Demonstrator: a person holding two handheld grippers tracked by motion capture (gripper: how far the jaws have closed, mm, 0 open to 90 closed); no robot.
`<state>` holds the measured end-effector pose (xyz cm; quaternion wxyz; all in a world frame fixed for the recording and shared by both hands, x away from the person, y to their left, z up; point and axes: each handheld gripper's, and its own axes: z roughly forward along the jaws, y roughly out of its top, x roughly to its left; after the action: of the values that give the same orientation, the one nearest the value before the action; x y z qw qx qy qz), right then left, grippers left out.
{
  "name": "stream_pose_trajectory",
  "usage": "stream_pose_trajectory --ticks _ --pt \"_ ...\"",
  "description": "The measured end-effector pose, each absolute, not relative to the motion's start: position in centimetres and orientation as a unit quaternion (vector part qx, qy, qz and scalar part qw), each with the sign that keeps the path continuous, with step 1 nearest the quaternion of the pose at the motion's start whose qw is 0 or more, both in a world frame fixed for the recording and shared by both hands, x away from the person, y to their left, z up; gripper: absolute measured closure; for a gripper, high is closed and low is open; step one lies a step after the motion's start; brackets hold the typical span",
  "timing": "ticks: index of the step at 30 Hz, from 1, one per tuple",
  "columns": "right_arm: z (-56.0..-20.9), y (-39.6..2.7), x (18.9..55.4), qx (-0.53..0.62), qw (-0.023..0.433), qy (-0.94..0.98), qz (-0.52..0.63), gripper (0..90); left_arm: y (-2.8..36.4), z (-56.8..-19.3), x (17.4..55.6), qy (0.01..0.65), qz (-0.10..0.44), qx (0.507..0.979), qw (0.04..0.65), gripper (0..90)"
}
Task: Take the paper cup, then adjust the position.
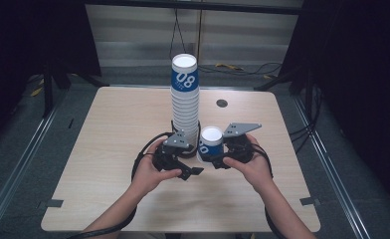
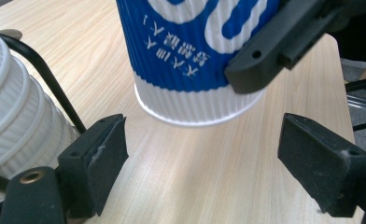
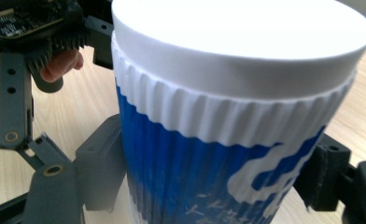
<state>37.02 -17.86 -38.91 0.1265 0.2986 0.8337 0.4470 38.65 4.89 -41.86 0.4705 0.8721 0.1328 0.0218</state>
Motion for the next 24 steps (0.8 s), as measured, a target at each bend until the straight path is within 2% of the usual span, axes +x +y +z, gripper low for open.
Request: stream_pose_trajectory --ticks 24 --pt "-38.3 -17.2 37.5 0.254 0.119 0.893 0.351 23.8 7.4 -43.0 38.4 0.154 0.026 0.871 0.466 15.7"
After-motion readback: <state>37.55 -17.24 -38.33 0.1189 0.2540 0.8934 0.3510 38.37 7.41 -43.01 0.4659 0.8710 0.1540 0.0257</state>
